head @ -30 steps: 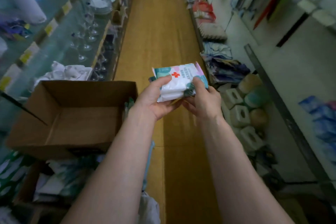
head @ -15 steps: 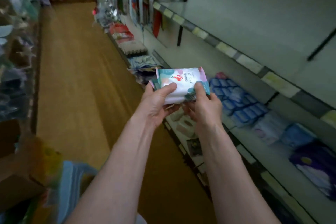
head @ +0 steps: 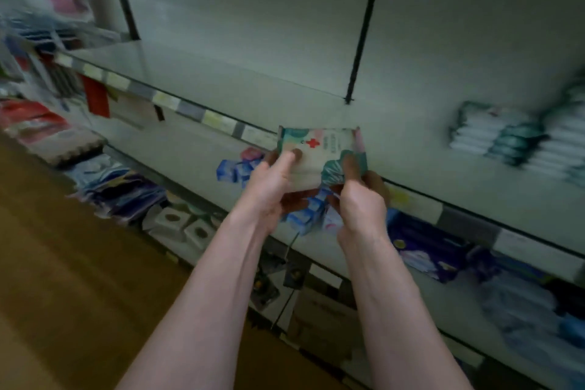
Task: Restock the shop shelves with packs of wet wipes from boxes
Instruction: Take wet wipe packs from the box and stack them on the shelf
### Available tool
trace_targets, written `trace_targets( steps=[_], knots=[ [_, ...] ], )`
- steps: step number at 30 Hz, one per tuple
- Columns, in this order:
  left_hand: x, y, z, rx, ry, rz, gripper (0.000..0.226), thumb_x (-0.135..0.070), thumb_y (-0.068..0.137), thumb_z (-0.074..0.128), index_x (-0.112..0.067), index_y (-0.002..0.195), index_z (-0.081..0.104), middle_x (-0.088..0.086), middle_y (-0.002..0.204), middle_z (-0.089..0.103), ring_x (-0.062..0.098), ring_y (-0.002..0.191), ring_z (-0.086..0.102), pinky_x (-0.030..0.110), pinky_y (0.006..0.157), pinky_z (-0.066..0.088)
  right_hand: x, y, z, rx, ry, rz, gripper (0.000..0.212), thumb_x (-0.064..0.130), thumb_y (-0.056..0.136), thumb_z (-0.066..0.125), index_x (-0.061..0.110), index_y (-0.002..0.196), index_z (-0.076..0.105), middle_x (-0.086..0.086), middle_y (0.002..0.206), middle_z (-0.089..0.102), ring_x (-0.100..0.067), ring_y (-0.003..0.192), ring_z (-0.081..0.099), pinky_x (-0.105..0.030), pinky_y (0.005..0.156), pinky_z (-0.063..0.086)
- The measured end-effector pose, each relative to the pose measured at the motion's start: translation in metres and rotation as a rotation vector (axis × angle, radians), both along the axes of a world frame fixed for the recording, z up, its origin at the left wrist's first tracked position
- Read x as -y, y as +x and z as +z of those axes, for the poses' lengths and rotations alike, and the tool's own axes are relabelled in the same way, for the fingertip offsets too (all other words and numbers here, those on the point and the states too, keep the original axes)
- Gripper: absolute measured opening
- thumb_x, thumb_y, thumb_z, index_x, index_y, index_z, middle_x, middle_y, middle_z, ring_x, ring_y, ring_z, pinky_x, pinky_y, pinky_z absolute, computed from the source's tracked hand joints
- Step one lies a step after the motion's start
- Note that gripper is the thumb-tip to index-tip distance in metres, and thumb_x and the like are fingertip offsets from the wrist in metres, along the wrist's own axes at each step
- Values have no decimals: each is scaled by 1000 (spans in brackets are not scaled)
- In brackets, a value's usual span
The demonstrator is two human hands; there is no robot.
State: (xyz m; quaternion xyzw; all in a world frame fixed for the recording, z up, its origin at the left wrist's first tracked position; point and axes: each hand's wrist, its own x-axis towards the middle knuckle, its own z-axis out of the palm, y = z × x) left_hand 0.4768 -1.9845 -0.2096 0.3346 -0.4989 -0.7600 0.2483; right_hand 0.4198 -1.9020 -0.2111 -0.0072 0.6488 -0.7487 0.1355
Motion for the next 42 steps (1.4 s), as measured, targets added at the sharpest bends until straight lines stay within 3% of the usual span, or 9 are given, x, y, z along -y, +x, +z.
trace_targets(
  steps=[4, 8, 12, 19, 25, 33, 36, 39, 42],
  knots=[
    [3, -47, 10, 10, 135, -105, 8, -24, 92, 58, -17, 95, 60, 9, 76, 66, 18, 47, 63, 22, 47, 48, -4, -45, 5, -94, 90, -115, 32, 39, 87, 65, 12, 71, 59, -7, 73, 61, -18, 67, 55, -36, 64, 48],
    [14, -86, 22, 40, 59, -243, 6, -25, 92, 60, -19, 90, 60, 8, 75, 67, 16, 48, 63, 21, 46, 47, -10, -84, 16, -157, 71, -183, 23, 29, 89, 65, 10, 76, 64, 1, 68, 62, -5, 59, 52, -13, 50, 42],
    [14, -126, 35, 83, 30, -345, 12, -28, 93, 55, -17, 92, 58, 10, 78, 67, 21, 58, 65, 25, 50, 48, -24, -123, 24, -179, 115, -269, 27, 25, 90, 63, 10, 69, 60, 1, 62, 53, -9, 58, 46, -14, 46, 37],
    [-11, -196, 55, 176, -291, -507, 10, -27, 94, 58, -19, 99, 62, 6, 89, 66, 19, 68, 67, 25, 48, 50, -71, -194, 42, -185, 75, -412, 36, 12, 90, 59, 12, 55, 51, 0, 53, 49, -10, 46, 38, -23, 48, 33],
    [-43, -262, 83, 240, -568, -520, 5, -23, 93, 59, -18, 95, 60, 4, 90, 62, 14, 66, 60, 23, 49, 50, -110, -248, 55, -114, -10, -417, 32, 6, 95, 51, 9, 64, 53, -2, 55, 52, 0, 31, 39, -14, 36, 35],
    [-62, -328, 86, 325, -1037, -392, 17, -30, 88, 64, -17, 96, 71, 0, 80, 64, 13, 61, 57, 28, 63, 53, -129, -299, 45, -204, 80, -449, 38, 24, 95, 60, 12, 58, 57, 0, 48, 58, -6, 36, 48, -22, 43, 43],
    [-69, -341, 86, 369, -1156, -346, 14, -34, 86, 65, -22, 92, 70, 0, 85, 65, 19, 74, 62, 29, 71, 52, -132, -308, 35, -229, 100, -469, 30, 25, 97, 56, 12, 70, 61, -1, 53, 61, -5, 38, 51, -24, 45, 45],
    [-74, -347, 81, 396, -1201, -326, 15, -36, 82, 69, -24, 88, 62, -2, 90, 64, 19, 85, 62, 29, 74, 50, -134, -310, 28, -230, 57, -414, 12, 20, 98, 51, 12, 97, 61, -6, 69, 65, -4, 41, 56, -21, 41, 40],
    [-73, -351, 74, 380, -1175, -318, 18, -36, 81, 70, -23, 91, 62, -2, 88, 62, 20, 85, 63, 34, 78, 55, -132, -304, 20, -326, 157, -377, 32, 10, 96, 46, 19, 127, 47, -5, 76, 67, -9, 46, 60, -27, 46, 46]
  ],
)
